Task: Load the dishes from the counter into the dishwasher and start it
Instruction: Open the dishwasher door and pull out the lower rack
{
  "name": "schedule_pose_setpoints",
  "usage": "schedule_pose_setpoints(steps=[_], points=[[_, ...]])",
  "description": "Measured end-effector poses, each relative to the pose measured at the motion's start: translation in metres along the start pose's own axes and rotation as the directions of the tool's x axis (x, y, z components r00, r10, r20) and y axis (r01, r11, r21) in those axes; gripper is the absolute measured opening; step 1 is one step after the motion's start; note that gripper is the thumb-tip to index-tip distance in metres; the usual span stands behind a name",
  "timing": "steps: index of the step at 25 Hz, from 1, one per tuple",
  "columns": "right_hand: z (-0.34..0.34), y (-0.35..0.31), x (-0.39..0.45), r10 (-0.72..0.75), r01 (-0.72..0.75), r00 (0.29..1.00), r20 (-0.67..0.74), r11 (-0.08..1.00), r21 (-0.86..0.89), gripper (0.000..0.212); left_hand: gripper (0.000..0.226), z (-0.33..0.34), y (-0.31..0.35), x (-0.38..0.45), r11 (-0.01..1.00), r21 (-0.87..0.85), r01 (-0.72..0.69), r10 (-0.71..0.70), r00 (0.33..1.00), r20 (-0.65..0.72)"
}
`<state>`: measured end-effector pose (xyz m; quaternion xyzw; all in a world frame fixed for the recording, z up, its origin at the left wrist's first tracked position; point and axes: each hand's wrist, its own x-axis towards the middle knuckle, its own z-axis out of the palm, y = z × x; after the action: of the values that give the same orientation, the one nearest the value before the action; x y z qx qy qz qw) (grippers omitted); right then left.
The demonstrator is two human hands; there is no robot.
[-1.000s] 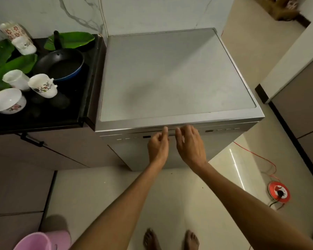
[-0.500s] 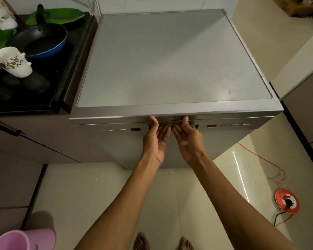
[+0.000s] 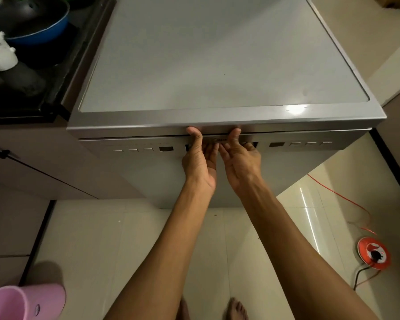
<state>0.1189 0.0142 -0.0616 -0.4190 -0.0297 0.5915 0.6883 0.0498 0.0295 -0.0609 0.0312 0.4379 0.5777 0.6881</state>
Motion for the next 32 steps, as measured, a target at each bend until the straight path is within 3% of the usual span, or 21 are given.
schedule_pose_setpoints(steps=[7, 12, 16, 21, 28, 30, 32], points=[[0.001, 0.001, -0.006, -0.017, 0.011, 0.997, -0.069, 0.996, -0.086, 0.056, 0.035, 0.006, -0.003, -0.011, 0.998, 0.026, -0.053, 0.056, 0.993, -0.103], [-0.034, 0.011, -0.062, 0.023, -0.039, 0.996, -0.09, 0.983, -0.181, 0.037, 0.053, -0.031, -0.021, -0.057, 0.986, 0.166, -0.012, 0.048, 0.976, -0.213], [-0.066, 0.021, -0.104, 0.057, -0.088, 0.99, -0.131, 0.966, -0.244, 0.042, 0.051, -0.065, -0.034, -0.095, 0.978, 0.205, 0.032, 0.021, 0.968, -0.249], [-0.095, 0.041, -0.137, 0.021, -0.076, 0.985, -0.169, 0.943, -0.324, 0.057, 0.055, -0.101, -0.048, -0.125, 0.973, 0.23, 0.025, 0.019, 0.981, -0.191], [-0.133, 0.064, -0.186, -0.021, -0.054, 0.976, -0.216, 0.941, -0.335, 0.049, 0.056, -0.148, -0.059, -0.16, 0.973, 0.188, 0.133, -0.094, 0.975, -0.201], [-0.15, 0.072, -0.21, 0.005, -0.111, 0.967, -0.256, 0.909, -0.401, 0.039, 0.065, -0.166, -0.068, -0.174, 0.962, 0.189, 0.197, -0.144, 0.954, -0.261], [-0.166, 0.078, -0.234, 0.041, -0.196, 0.96, -0.276, 0.804, -0.561, 0.029, 0.064, -0.188, -0.074, -0.19, 0.946, 0.188, 0.264, -0.194, 0.926, -0.323]])
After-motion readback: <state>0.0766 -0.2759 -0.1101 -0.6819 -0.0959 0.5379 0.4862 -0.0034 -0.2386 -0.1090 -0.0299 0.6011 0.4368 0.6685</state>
